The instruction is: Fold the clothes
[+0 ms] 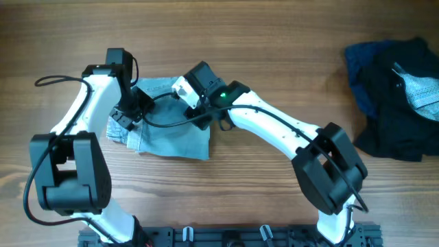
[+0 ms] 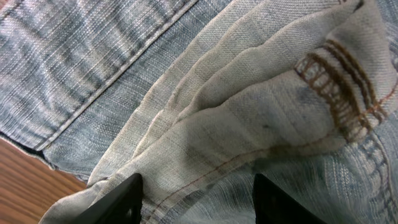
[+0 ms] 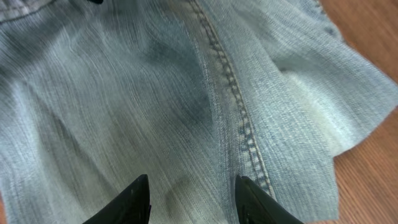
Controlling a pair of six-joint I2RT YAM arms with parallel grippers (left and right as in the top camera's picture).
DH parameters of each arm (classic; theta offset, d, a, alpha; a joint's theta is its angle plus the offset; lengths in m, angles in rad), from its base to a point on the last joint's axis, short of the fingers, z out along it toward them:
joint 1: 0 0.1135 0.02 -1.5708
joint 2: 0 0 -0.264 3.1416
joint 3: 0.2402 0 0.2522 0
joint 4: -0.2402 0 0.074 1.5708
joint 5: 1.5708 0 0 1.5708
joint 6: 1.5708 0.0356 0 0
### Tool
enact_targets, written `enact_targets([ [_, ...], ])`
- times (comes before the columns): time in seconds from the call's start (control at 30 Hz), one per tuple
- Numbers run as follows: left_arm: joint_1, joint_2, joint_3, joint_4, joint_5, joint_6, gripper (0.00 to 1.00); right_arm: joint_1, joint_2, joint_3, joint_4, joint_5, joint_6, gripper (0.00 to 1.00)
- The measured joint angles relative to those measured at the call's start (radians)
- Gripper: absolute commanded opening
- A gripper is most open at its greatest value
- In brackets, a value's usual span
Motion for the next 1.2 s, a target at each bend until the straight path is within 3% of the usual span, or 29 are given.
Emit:
enact_targets([
  [0.07,0.000,0.006,0.000,0.002,0.000,0.000,0.57,0.000,0.039,0.000,0.009,0.023,0.001,0.30],
  [0.1,0.000,0.007,0.000,0.002,0.003,0.000,0.57,0.000,0.058,0.000,0.019,0.045,0.008,0.14],
  [0.13,0.000,0.007,0.000,0.002,0.002,0.000,0.57,0.000,0.060,0.000,0.044,0.053,0.013,0.06],
  [0.7,-0.005,0.012,-0.094,0.141,-0.016,0.000,0.53,-0.128,0.061,-0.002,0.303,0.196,0.087,0.04],
  [0.73,-0.005,0.012,-0.094,0.142,-0.016,0.000,0.53,-0.131,0.061,-0.002,0.299,0.200,0.088,0.11],
  [0.77,-0.005,0.012,-0.094,0.143,-0.018,0.000,0.54,-0.131,0.061,0.000,0.269,0.198,0.088,0.34],
  [0.8,-0.006,0.013,-0.095,0.143,-0.019,0.000,0.55,-0.129,0.061,0.002,0.182,0.189,0.094,0.44],
  [0.87,-0.006,0.013,-0.095,0.145,-0.019,0.000,0.56,-0.126,0.058,0.006,0.066,0.172,0.095,0.52],
  [0.97,-0.006,0.013,-0.095,0.146,-0.024,0.000,0.59,-0.123,0.028,0.007,-0.060,0.075,0.086,0.53],
  [1.2,-0.006,0.013,-0.095,0.147,-0.024,0.000,0.60,-0.116,-0.082,0.007,-0.094,-0.087,0.069,0.53],
])
